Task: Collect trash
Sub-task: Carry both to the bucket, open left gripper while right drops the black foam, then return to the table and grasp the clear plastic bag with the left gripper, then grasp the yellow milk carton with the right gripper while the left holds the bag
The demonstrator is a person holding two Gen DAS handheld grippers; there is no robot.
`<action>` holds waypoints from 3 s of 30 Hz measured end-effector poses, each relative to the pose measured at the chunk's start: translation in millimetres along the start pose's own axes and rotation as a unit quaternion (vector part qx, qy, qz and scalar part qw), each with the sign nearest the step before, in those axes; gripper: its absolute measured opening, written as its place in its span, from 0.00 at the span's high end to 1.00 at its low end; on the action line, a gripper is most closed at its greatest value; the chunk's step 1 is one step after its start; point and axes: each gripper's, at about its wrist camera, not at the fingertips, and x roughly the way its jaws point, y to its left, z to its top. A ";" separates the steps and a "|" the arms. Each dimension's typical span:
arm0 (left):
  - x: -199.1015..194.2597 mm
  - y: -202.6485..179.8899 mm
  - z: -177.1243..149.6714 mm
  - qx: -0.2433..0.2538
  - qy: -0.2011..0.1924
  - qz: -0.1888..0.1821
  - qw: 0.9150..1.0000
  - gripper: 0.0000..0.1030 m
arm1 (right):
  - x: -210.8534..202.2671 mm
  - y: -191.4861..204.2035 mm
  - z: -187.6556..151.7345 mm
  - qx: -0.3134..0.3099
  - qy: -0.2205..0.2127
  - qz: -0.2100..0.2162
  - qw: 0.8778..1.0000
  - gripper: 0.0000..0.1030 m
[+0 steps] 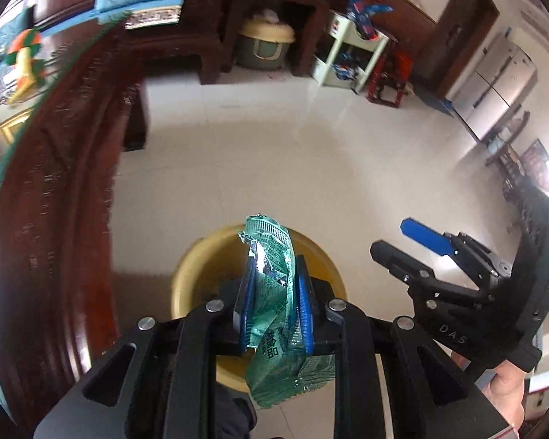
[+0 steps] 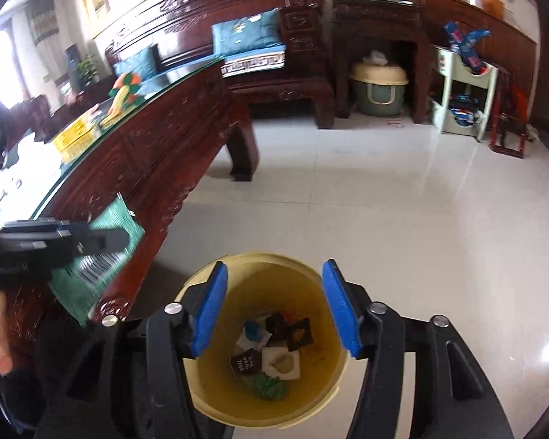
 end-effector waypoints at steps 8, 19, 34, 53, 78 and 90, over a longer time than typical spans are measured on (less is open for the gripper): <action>23.6 -14.5 2.1 0.000 0.019 -0.016 1.000 0.38 | -13.4 -15.2 -1.0 0.019 -0.011 -0.009 1.000 0.47; -18.8 6.7 5.0 -0.005 -0.033 0.034 0.999 0.37 | -18.8 -0.4 6.3 0.003 -0.016 0.009 1.000 0.46; -161.6 88.7 -22.4 -0.080 -0.181 0.169 0.965 0.05 | -41.6 95.3 32.6 -0.065 -0.067 0.087 0.992 0.39; -248.3 254.7 -41.0 -0.190 -0.197 0.271 0.923 0.04 | 1.1 297.0 83.7 -0.151 -0.088 0.227 0.958 0.08; -209.0 444.5 44.4 -0.281 -0.170 0.354 0.876 0.04 | 89.7 396.4 128.1 -0.211 -0.050 0.279 0.935 0.08; -196.2 464.5 50.2 -0.286 -0.158 0.308 0.894 0.59 | 117.1 410.9 144.0 -0.222 -0.024 0.264 0.938 0.08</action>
